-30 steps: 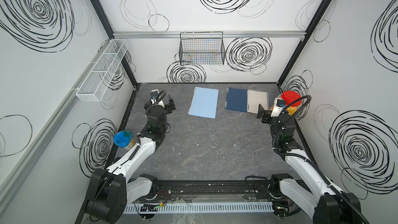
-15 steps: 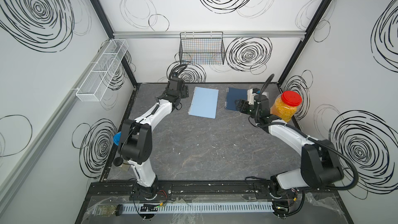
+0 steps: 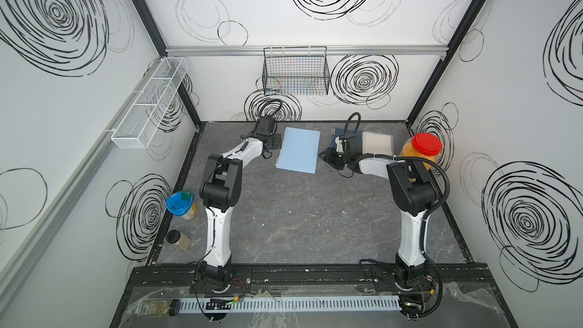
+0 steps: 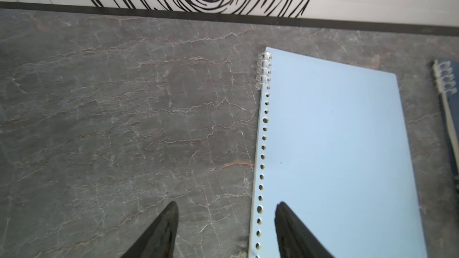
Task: Tear off pages from different notebooks
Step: Move the notebook to the center of the board.
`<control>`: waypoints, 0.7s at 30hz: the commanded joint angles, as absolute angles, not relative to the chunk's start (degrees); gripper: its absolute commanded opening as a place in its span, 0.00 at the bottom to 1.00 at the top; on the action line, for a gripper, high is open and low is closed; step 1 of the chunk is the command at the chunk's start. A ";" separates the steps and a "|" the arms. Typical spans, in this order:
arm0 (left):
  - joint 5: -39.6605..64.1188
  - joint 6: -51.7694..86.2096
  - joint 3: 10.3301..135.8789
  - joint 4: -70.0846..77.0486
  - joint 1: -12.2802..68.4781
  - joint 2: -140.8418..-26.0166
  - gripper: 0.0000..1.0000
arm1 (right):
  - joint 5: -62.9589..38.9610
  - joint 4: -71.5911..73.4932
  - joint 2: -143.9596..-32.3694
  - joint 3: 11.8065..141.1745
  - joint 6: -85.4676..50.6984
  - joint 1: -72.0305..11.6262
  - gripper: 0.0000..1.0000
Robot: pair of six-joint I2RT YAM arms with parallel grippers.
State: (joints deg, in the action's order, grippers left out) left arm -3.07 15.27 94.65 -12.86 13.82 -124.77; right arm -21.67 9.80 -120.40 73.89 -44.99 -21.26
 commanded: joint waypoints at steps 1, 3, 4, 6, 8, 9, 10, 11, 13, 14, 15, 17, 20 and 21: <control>0.08 16.67 96.76 -13.82 13.86 -126.87 0.58 | -25.28 11.25 -122.71 77.76 -48.31 -21.78 0.50; -0.30 17.00 96.49 -14.00 14.06 -127.48 0.57 | -25.87 11.21 -124.36 78.81 -48.77 -22.05 0.48; -0.22 17.11 96.13 -13.68 14.14 -127.60 0.56 | -26.16 11.33 -125.08 79.17 -48.91 -22.21 0.47; 0.36 17.23 95.63 -13.02 14.32 -127.78 0.56 | -26.41 11.29 -126.28 79.94 -49.18 -22.60 0.46; 0.02 17.22 95.92 -13.32 14.63 -128.37 0.56 | -26.84 11.38 -127.53 80.86 -49.47 -22.93 0.45; -0.30 17.14 96.21 -13.73 14.67 -128.79 0.56 | -27.09 11.42 -128.13 81.07 -49.75 -23.07 0.45; -0.43 17.21 96.48 -14.11 14.76 -129.19 0.55 | -27.29 11.49 -128.64 81.42 -49.91 -23.28 0.44; -0.45 17.21 96.59 -14.30 14.77 -129.49 0.55 | -27.50 11.47 -128.98 81.64 -50.00 -23.41 0.43; -0.70 17.30 96.53 -14.32 14.77 -129.93 0.55 | -27.38 11.34 -129.44 81.72 -50.30 -23.64 0.43; -0.63 17.21 96.55 -14.39 14.77 -130.08 0.54 | -27.29 11.34 -129.55 81.74 -50.28 -23.79 0.43; -0.73 17.16 96.54 -14.41 14.85 -130.27 0.54 | -27.33 11.29 -129.70 81.63 -50.30 -23.88 0.42; -0.45 17.14 96.83 -14.76 15.00 -130.80 0.54 | -27.64 11.38 -129.81 81.58 -50.37 -23.99 0.42; -0.66 17.00 97.37 -15.47 15.34 -131.60 0.53 | -27.87 11.83 -129.66 81.09 -50.46 -23.99 0.42; -0.70 17.12 97.36 -15.51 15.46 -131.74 0.53 | -28.09 12.10 -129.58 80.95 -50.62 -23.91 0.41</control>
